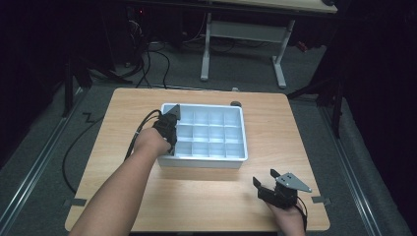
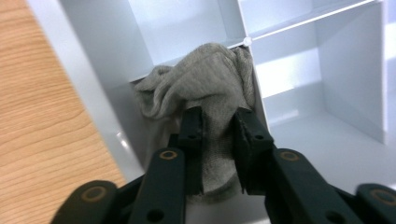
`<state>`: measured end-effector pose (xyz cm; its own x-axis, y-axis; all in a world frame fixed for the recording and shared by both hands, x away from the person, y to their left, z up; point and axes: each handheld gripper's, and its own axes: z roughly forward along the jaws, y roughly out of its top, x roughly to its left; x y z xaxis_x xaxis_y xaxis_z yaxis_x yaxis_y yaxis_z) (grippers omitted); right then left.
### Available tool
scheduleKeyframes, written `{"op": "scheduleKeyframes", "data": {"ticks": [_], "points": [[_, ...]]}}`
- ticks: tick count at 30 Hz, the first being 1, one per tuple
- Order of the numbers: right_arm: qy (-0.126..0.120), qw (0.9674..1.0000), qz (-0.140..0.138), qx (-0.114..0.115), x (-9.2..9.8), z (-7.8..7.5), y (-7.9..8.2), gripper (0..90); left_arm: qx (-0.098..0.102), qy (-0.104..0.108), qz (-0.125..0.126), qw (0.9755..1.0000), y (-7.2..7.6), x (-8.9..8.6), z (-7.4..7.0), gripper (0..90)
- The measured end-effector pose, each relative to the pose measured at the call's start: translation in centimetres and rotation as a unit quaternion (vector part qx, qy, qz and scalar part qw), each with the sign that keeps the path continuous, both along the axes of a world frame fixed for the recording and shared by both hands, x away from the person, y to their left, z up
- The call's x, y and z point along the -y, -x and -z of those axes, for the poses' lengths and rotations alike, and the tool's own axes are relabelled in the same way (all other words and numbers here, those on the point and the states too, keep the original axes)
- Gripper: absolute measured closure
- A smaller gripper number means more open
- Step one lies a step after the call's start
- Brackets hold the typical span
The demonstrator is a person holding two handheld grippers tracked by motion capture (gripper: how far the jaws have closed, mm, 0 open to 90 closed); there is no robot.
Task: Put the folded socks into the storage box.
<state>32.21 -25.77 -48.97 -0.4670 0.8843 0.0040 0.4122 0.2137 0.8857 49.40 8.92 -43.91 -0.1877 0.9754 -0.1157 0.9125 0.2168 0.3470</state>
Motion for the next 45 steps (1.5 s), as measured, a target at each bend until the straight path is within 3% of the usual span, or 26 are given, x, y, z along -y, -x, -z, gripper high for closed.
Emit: {"op": "scheduleKeyframes", "data": {"ticks": [5, 10, 31, 45], "points": [[0.000, 1.0000, -0.001, -0.001, 0.1, 0.0, 0.0, 25.0, -0.009, -0.011, 0.000, 0.9999, -0.1, 0.3, 1.6, 78.8], [-0.001, 1.0000, 0.000, -0.001, 0.2, 0.1, 0.0, 25.0, -0.011, -0.011, -0.002, 0.9999, -0.2, 0.2, 1.9, 79.3], [0.000, 1.0000, -0.003, -0.003, 0.0, 0.1, 0.0, 25.2, -0.008, -0.022, 0.007, 0.9997, -0.1, 0.4, 2.2, 79.3], [-0.003, 1.0000, -0.001, -0.005, 0.0, 0.1, -0.1, 25.2, -0.003, -0.014, -0.004, 0.9999, -0.1, 0.2, 0.9, 65.9]]}}
